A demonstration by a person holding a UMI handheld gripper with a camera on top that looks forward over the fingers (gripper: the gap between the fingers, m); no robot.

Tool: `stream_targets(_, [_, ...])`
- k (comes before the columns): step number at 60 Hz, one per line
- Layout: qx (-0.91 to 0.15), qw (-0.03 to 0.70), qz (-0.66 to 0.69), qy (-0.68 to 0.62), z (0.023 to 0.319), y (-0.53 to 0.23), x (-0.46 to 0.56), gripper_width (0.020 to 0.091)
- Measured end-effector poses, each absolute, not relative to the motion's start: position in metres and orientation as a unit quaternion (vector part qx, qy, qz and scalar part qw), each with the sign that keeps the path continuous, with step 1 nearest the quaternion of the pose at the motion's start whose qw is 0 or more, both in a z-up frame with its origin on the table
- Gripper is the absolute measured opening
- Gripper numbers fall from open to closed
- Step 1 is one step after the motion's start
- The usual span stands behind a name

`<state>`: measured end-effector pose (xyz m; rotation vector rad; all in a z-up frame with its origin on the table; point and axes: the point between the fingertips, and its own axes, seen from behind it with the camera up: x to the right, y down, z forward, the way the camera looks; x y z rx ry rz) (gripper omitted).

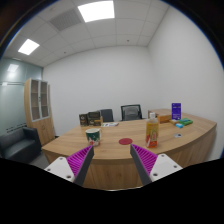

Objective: Pour water

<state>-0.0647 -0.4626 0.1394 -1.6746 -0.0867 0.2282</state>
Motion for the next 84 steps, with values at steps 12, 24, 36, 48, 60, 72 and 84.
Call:
stream_targets(12, [-0.742,0.665,0.088,-0.005,0.141,-0.443,-0.030,0.0815])
stream_targets(24, [-0.744,0.667,0.039,0.018,0.133,-0.379,0.042,0.0815])
stream_targets(36, [-0.751,0.660,-0.012,0.023,0.108,-0.270,0.092,0.0816])
stream_targets(48, [-0.773,0.634,-0.015,0.028,0.080,-0.182,0.110,0.0815])
stream_targets(60, [-0.751,0.659,-0.026,0.029,0.080,-0.150,0.106,0.0524])
stream_targets(72, [-0.745,0.663,-0.067,0.014,0.082,-0.151,0.104,0.0470])
stream_targets(84, [-0.722,0.668,-0.165,-0.071,0.134,-0.161,0.067,0.0470])
